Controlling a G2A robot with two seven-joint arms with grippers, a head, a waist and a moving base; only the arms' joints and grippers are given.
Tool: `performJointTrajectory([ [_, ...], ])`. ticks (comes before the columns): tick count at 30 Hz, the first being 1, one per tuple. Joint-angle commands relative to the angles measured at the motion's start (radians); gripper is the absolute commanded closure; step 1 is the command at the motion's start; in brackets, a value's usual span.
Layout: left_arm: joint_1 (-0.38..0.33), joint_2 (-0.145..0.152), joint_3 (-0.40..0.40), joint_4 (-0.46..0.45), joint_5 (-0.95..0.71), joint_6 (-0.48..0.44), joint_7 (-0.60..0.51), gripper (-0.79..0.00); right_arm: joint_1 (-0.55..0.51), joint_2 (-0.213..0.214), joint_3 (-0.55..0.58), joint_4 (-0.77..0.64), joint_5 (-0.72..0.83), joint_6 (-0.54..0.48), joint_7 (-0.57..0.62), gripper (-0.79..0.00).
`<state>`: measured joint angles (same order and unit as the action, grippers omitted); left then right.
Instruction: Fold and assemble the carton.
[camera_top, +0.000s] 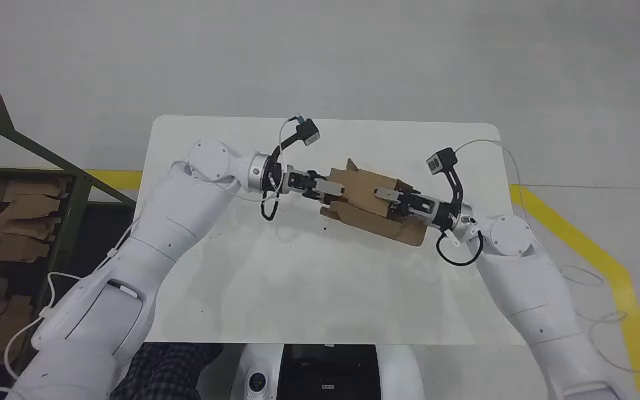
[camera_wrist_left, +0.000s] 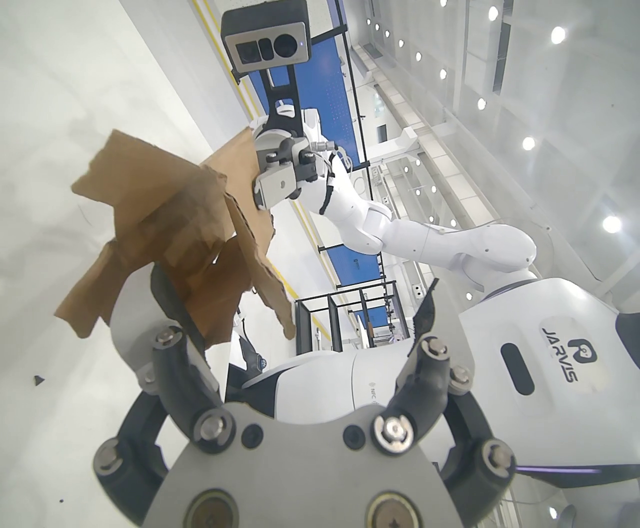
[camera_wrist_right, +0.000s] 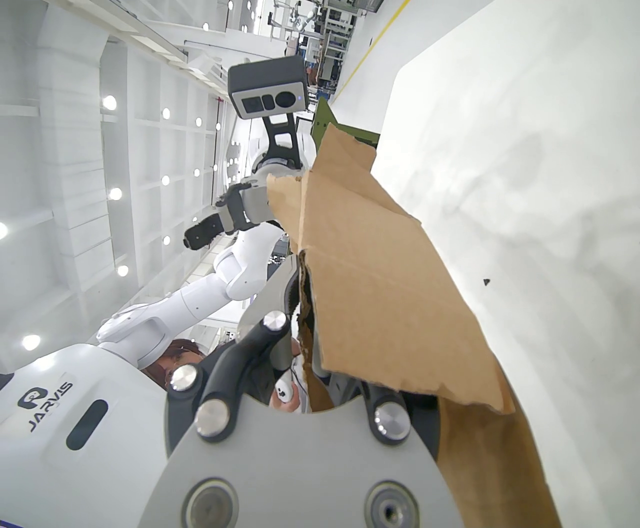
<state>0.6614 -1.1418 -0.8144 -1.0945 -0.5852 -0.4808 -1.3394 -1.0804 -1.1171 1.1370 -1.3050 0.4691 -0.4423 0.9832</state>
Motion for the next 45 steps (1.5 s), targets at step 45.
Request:
performJointTrajectory([
  [45, 0.031, 0.011, 0.042, -0.077, -0.017, 0.010, -0.010, -0.785, 0.029, -0.039, -0.034, -0.016, -0.004, 0.011, -0.128, 0.000],
])
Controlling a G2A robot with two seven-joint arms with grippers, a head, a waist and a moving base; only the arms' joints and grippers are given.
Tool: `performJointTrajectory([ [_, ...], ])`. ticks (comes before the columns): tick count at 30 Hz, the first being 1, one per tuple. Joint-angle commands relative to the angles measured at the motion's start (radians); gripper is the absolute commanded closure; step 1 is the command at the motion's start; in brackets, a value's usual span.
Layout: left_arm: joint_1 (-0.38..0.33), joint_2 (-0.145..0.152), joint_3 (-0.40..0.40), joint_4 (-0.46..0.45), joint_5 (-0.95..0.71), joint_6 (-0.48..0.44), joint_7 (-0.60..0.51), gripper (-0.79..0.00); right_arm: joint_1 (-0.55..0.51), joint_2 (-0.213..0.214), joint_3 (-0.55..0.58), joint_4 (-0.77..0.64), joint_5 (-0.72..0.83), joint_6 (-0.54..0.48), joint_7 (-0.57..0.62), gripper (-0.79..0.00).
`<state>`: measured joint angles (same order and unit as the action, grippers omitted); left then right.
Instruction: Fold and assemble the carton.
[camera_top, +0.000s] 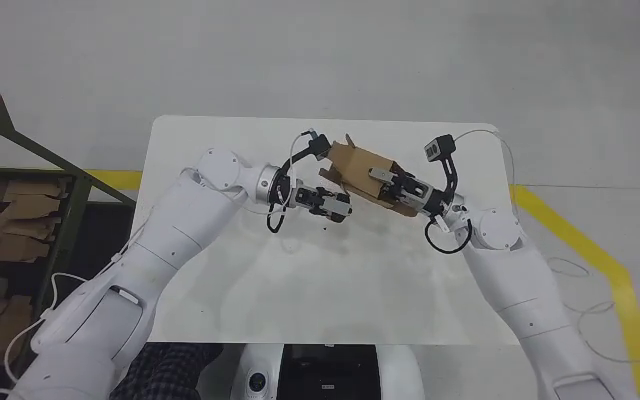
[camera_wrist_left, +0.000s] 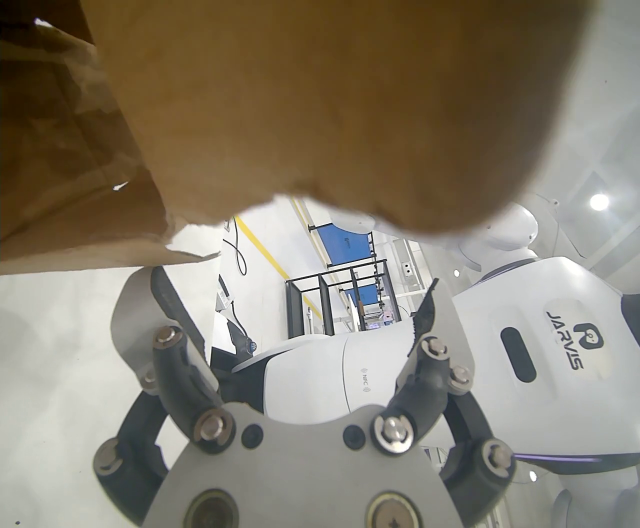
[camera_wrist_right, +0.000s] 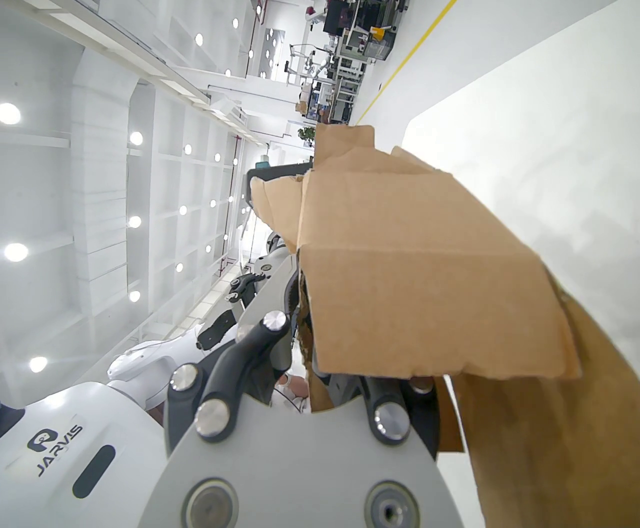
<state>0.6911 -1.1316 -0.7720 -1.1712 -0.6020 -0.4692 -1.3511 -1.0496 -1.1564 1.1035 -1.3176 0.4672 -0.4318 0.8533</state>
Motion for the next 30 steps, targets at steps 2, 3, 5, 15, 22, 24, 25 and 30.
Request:
performJointTrajectory([
  [2, 0.005, 0.001, -0.002, -0.002, 0.001, -0.005, 0.005, -0.785, -0.006, 0.000, -0.001, -0.009, -0.006, 0.001, 0.003, 0.000],
  [3, 0.006, 0.002, -0.003, -0.003, 0.003, -0.007, 0.007, -0.785, -0.008, -0.001, -0.001, -0.011, -0.008, 0.001, 0.004, 0.000],
  [5, 0.008, 0.003, -0.004, -0.005, 0.004, -0.010, 0.010, -0.785, -0.009, 0.000, 0.003, -0.009, -0.013, 0.003, 0.004, 0.000],
  [15, 0.057, 0.034, -0.060, -0.033, 0.037, -0.019, 0.019, -0.785, 0.007, 0.002, 0.032, 0.034, -0.031, -0.008, 0.009, 0.000],
  [22, 0.116, 0.065, -0.134, -0.065, 0.045, -0.012, 0.012, -0.785, 0.013, 0.007, 0.048, 0.040, -0.067, -0.028, 0.043, 0.000],
  [24, 0.131, 0.073, -0.154, -0.075, 0.046, -0.007, 0.007, -0.785, 0.015, 0.009, 0.051, 0.040, -0.078, -0.029, 0.053, 0.000],
  [25, 0.138, 0.077, -0.164, -0.078, 0.046, -0.005, 0.005, -0.785, 0.017, 0.010, 0.053, 0.038, -0.085, -0.031, 0.060, 0.000],
  [30, 0.165, 0.097, -0.218, -0.092, 0.047, 0.006, -0.005, -0.785, 0.019, 0.015, 0.059, 0.020, -0.121, -0.043, 0.089, 0.000],
])
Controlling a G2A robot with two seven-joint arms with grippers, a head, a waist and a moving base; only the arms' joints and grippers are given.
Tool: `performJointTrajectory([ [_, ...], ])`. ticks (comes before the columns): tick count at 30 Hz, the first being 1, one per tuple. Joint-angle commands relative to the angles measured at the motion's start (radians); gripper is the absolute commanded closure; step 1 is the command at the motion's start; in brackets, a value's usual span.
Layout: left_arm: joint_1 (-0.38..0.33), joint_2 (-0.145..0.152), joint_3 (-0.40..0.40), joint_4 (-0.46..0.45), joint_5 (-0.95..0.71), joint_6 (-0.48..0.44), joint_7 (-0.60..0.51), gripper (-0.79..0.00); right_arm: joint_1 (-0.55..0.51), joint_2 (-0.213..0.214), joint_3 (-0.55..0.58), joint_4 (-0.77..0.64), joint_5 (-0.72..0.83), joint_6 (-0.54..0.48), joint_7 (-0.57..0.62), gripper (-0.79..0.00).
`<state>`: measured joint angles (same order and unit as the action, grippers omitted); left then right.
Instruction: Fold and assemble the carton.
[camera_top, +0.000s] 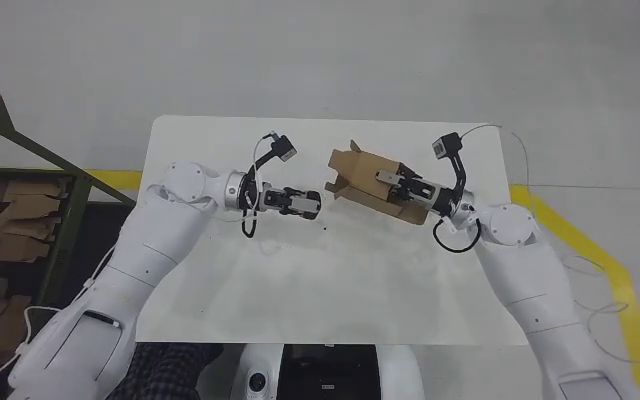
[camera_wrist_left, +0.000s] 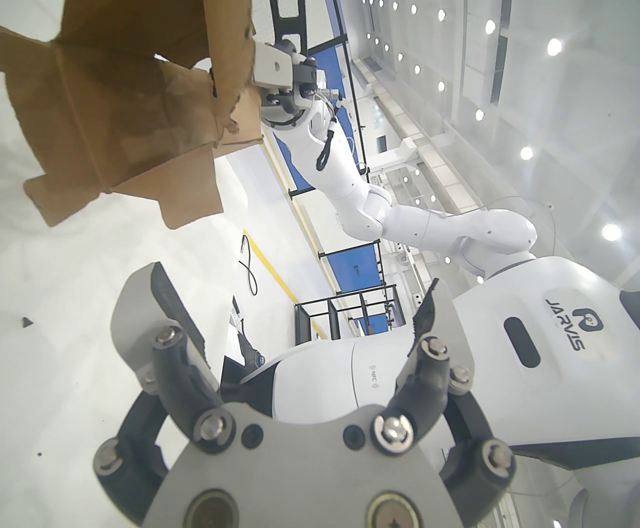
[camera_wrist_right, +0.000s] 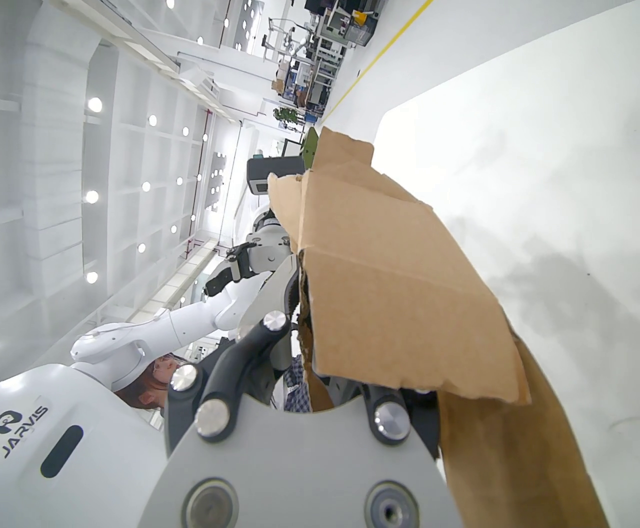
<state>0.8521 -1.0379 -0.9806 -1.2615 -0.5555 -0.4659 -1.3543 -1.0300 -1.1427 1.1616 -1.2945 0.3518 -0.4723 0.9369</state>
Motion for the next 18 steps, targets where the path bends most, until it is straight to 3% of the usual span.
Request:
performJointTrajectory([
  [1, 0.008, 0.007, -0.020, -0.002, 0.003, 0.004, -0.003, -0.785, -0.001, 0.002, 0.002, -0.004, -0.010, -0.004, 0.009, 0.000],
  [9, -0.002, 0.016, -0.050, 0.042, -0.020, 0.022, -0.022, -0.785, -0.020, 0.011, 0.023, -0.024, -0.026, -0.028, 0.050, 0.000],
  [18, -0.104, -0.008, 0.002, 0.136, -0.041, 0.048, -0.048, -0.785, -0.050, 0.017, 0.027, -0.060, 0.040, -0.047, 0.111, 0.000],
])
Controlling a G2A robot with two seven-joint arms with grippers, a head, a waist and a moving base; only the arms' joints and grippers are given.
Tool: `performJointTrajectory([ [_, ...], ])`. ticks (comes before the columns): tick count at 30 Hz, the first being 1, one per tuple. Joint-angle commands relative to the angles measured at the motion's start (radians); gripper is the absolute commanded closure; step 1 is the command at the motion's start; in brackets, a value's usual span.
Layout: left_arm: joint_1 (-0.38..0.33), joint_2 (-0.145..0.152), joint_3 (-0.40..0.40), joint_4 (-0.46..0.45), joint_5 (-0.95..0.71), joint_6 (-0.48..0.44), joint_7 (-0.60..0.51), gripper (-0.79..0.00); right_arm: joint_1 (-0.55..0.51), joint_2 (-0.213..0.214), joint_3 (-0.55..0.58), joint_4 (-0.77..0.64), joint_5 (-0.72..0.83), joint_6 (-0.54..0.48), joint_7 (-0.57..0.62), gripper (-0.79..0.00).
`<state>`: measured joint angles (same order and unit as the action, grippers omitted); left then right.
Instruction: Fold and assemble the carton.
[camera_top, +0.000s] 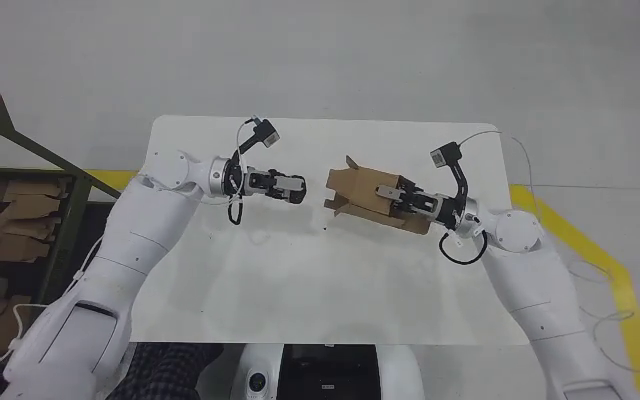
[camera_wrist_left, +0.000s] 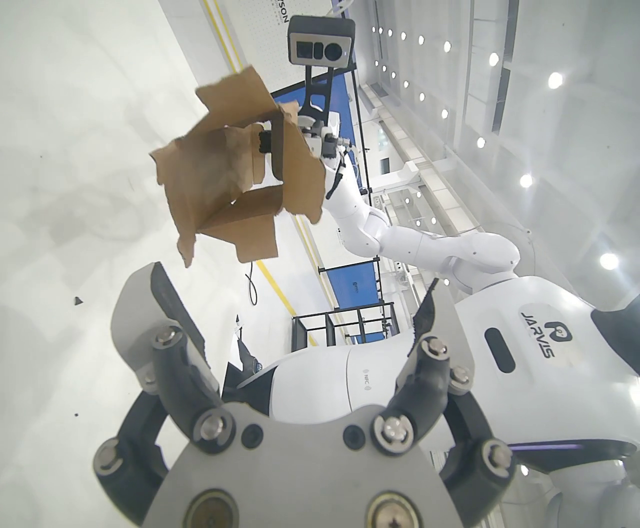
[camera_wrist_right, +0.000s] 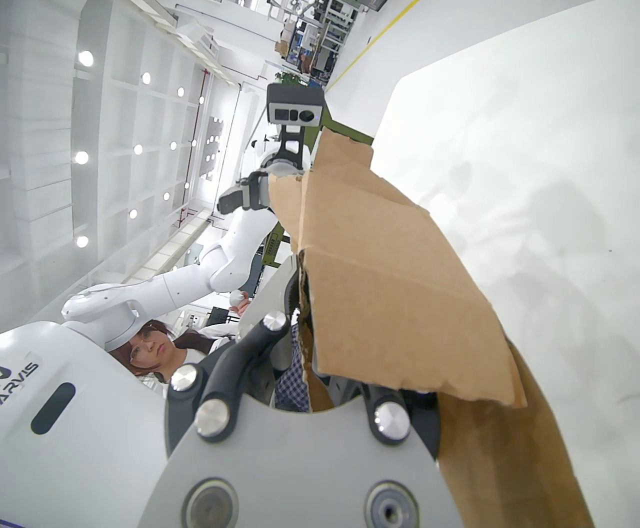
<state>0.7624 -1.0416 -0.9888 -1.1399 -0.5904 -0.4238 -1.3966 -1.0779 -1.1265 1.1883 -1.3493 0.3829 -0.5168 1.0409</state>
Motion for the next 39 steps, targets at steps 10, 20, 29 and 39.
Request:
performJointTrajectory([
  [10, -0.080, -0.048, 0.111, 0.078, -0.024, 0.009, -0.008, -0.785, -0.024, 0.004, 0.003, -0.067, 0.038, -0.007, 0.022, 0.000],
  [20, -0.093, -0.064, 0.141, 0.090, -0.056, 0.012, -0.012, -0.785, -0.019, 0.005, 0.008, -0.055, 0.043, 0.000, 0.002, 0.000],
  [29, -0.090, -0.067, 0.140, 0.094, -0.076, -0.003, 0.004, -0.785, -0.017, 0.003, 0.000, -0.045, 0.043, -0.003, -0.019, 0.000],
  [39, -0.075, -0.067, 0.135, 0.081, -0.086, 0.012, 0.031, -0.785, -0.024, 0.003, -0.002, -0.052, 0.041, 0.004, -0.035, 0.000],
])
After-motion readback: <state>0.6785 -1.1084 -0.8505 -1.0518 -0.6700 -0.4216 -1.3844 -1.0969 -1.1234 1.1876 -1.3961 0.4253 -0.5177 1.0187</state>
